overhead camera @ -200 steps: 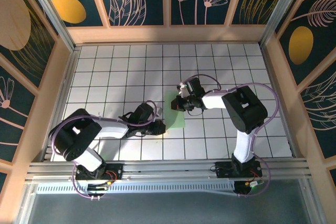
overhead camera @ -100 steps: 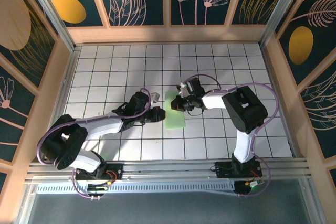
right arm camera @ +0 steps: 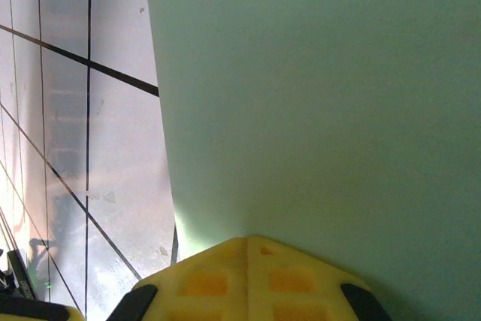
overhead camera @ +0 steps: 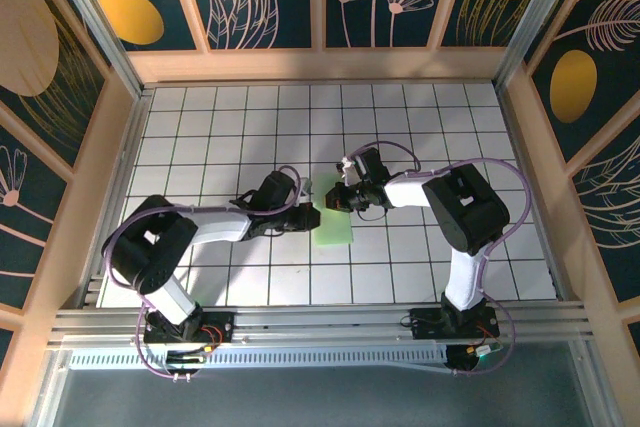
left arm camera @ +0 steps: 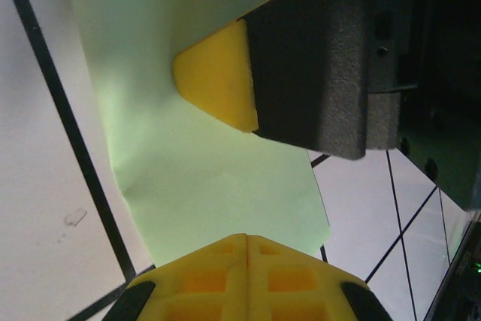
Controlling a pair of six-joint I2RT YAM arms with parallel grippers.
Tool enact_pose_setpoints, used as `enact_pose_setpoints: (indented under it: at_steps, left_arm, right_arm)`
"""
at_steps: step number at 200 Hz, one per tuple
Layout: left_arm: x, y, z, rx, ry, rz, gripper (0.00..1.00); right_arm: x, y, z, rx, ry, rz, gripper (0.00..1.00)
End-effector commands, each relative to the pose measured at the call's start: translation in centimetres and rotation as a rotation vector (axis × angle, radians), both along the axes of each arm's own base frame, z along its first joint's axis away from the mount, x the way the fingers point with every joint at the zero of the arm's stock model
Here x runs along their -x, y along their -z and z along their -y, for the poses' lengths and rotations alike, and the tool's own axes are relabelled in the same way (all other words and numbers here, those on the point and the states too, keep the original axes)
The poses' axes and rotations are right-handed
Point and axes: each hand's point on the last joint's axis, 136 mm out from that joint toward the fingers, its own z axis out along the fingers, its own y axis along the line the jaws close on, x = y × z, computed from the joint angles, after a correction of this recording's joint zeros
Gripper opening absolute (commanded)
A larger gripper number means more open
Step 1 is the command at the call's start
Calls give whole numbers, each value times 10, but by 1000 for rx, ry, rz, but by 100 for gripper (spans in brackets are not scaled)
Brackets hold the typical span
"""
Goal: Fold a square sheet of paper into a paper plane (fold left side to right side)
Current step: First fold the square sheet of paper in half at the center of the table.
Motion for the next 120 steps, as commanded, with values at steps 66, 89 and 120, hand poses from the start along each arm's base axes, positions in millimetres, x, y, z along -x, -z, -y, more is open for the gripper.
enact_pose_setpoints:
  at_steps: [66, 89, 120]
  left_arm:
    - [5, 34, 3, -56, 32, -58, 0]
    - [9, 40, 2, -81, 34, -71, 0]
    - [13, 43, 1, -97, 27, -80, 0]
  right_arm:
    - [15, 26, 15, 108, 21, -79, 0]
    - [7, 4, 6, 55, 19, -41, 0]
    - [-6, -29, 7, 7, 42, 19, 1]
